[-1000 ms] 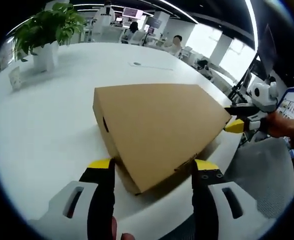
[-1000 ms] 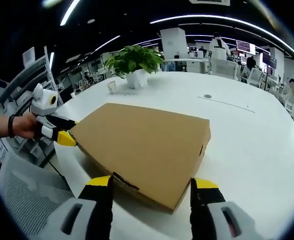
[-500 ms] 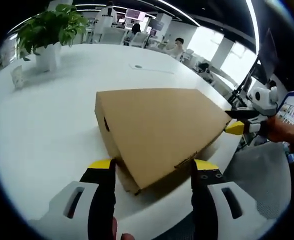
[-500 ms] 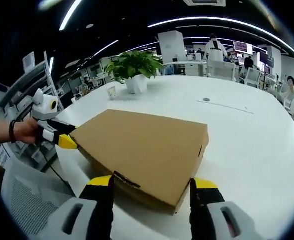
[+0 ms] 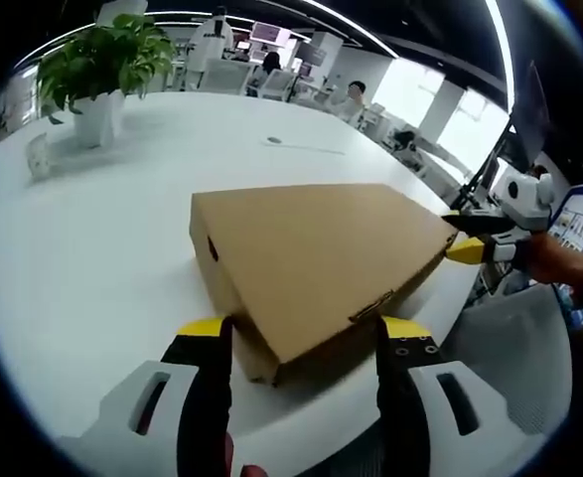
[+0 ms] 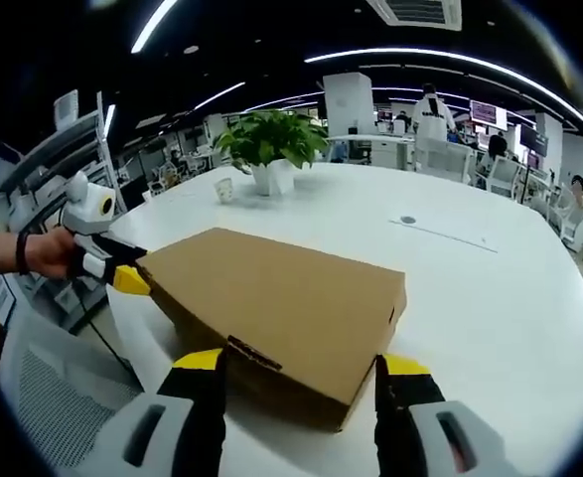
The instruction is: Operate the shoe box by opening the lid, removing the specified soft item, and placing it in the target area until the item is outside and the box remains undamaged.
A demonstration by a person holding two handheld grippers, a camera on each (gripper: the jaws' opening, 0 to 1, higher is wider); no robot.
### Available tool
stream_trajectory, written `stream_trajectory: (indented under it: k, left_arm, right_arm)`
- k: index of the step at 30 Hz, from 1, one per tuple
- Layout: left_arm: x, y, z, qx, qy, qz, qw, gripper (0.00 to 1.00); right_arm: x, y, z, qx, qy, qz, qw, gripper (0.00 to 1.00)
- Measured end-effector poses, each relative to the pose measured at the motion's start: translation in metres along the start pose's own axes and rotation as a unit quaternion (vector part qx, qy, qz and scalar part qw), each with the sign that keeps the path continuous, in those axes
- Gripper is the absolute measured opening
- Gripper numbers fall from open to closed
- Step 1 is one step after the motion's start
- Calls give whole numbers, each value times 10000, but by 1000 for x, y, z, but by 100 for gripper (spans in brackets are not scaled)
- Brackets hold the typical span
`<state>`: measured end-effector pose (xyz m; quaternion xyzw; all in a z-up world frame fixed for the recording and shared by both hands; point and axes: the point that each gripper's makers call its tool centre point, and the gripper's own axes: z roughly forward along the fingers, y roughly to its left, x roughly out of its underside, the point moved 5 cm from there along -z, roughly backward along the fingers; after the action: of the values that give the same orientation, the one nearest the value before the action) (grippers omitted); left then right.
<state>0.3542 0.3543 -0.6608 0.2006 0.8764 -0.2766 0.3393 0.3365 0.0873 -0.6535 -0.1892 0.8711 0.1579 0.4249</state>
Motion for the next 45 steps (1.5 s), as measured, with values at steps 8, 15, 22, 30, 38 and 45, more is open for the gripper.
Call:
stream_trajectory:
  k: [8,15,22,30,38,45]
  left_arm:
    - [-3,0,-4,-15,-95,-13,10000,56]
    - [-9,-2,-10,-27,-218,-50,9997,56]
    - [-13,-5,-13,-38,-294,-7,9996,55]
    - [-20,-5,-16,-14,-392,-9,9992,55]
    - [-24,-6,-18,-22,-406,66,9992,54]
    - [-33,-2,-24,-123,-465,192,9987,46]
  right_arm:
    - [-3,0,-3,15,-30,-163,9999,58]
    - [-11,1,-7,-1,-162,-450,9989,59]
    - [-16,-2,-9,-92,-215,-706,9972,61]
    - [-18,-3,-10,-98,-152,-1317,9911,61]
    - [-24,-7,-10,19,-204,-1656,9860,57]
    - [-32,-12,-9,114,-385,-1658,9853,53]
